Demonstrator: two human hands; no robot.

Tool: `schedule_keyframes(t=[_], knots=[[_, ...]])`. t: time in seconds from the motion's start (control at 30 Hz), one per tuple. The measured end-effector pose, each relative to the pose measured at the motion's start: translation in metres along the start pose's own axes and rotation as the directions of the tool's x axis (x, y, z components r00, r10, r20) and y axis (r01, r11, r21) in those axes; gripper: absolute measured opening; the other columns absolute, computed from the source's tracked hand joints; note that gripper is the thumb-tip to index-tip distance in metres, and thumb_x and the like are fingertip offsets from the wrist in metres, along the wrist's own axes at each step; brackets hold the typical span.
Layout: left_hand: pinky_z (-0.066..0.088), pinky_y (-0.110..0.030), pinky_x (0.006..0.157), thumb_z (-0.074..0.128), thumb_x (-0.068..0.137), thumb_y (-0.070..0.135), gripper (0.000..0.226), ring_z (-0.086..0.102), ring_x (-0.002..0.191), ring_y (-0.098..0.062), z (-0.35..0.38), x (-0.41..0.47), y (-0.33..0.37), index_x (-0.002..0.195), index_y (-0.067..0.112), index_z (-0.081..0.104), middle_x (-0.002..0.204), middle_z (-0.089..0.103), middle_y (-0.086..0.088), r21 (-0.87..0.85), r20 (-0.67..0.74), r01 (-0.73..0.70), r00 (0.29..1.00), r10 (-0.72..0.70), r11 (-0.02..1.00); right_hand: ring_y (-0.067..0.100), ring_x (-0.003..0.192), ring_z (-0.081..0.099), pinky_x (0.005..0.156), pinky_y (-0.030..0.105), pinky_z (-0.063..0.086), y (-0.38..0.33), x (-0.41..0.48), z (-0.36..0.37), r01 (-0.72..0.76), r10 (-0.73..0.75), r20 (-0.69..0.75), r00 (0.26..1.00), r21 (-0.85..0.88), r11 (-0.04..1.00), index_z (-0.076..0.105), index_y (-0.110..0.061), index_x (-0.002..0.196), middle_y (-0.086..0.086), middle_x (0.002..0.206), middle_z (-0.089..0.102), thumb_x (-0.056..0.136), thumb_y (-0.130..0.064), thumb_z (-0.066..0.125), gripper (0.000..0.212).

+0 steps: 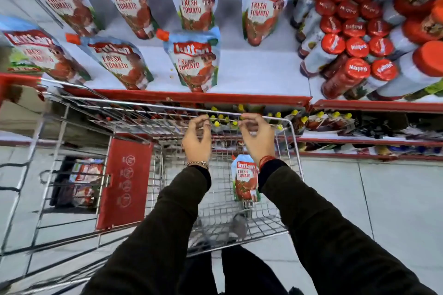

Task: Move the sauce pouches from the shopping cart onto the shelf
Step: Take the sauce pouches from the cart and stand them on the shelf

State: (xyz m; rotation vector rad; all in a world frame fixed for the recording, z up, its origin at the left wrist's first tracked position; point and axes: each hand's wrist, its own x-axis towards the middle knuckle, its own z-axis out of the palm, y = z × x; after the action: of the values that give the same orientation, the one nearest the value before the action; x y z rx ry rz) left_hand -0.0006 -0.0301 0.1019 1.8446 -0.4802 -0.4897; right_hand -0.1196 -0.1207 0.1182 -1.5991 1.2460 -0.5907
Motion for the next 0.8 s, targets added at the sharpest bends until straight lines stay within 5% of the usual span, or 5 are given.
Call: schedule_keyframes(t=[0.1, 0.23, 0.43, 0.6, 0.8], knots=[[0.055, -0.041, 0.094, 0.054, 0.099, 0.025, 0.026, 0.067, 0.102, -0.028, 0.020, -0.020, -0.047, 0.119, 0.011, 0.063, 0.117, 0.070, -0.009, 0.166, 0.158, 0.148, 0.972, -0.175, 0.975, 0.011, 0.088, 0.065, 0.086, 0.033, 0.056, 0.050, -0.008, -0.005, -0.125, 0.126, 0.027, 0.992, -0.056, 0.991, 0.066, -0.016, 0.112, 0.000, 0.102, 0.070, 0.094, -0.013, 0.063, 0.019], [0.047, -0.034, 0.102, 0.051, 0.098, 0.017, 0.034, 0.061, 0.120, -0.033, 0.044, -0.042, -0.113, 0.130, 0.008, 0.058, 0.128, 0.065, -0.014, 0.473, 0.303, 0.266, 0.846, -0.439, 0.840, 0.036, 0.108, 0.066, 0.092, 0.044, 0.053, 0.121, -0.014, -0.001, -0.369, 0.405, 0.091, 0.910, -0.275, 0.888, 0.060, -0.001, 0.125, 0.021, 0.118, 0.069, 0.097, -0.025, 0.059, 0.036], [0.040, -0.038, 0.113, 0.052, 0.097, 0.005, 0.048, 0.047, 0.137, -0.034, 0.082, -0.063, -0.178, 0.144, 0.001, 0.041, 0.146, 0.049, -0.018, 0.609, 0.499, 0.252, 0.616, -0.610, 0.752, 0.037, 0.121, 0.057, 0.102, 0.041, 0.048, 0.192, -0.023, 0.022, -0.507, 0.626, 0.205, 0.752, -0.426, 0.749, 0.051, 0.007, 0.130, 0.025, 0.133, 0.058, 0.101, -0.019, 0.047, 0.038], [0.046, -0.038, 0.106, 0.049, 0.099, 0.011, 0.037, 0.056, 0.126, -0.035, 0.101, -0.055, -0.195, 0.134, 0.001, 0.053, 0.136, 0.059, -0.020, 0.620, 0.393, 0.348, 0.637, -0.663, 0.703, 0.039, 0.127, 0.050, 0.106, 0.039, 0.044, 0.210, -0.013, 0.034, -0.621, 0.695, 0.106, 0.711, -0.368, 0.692, 0.042, 0.006, 0.136, 0.026, 0.139, 0.049, 0.101, -0.020, 0.046, 0.043], [0.049, -0.035, 0.093, 0.054, 0.097, 0.021, 0.032, 0.063, 0.115, -0.034, 0.097, -0.058, -0.184, 0.123, 0.002, 0.060, 0.123, 0.069, -0.018, 0.568, 0.249, 0.385, 0.762, -0.597, 0.728, 0.023, 0.098, 0.065, 0.052, 0.010, 0.038, 0.211, -0.018, 0.026, -0.670, 0.700, 0.023, 0.714, -0.267, 0.693, 0.062, 0.004, 0.120, 0.019, 0.122, 0.068, 0.097, -0.011, 0.055, 0.029]])
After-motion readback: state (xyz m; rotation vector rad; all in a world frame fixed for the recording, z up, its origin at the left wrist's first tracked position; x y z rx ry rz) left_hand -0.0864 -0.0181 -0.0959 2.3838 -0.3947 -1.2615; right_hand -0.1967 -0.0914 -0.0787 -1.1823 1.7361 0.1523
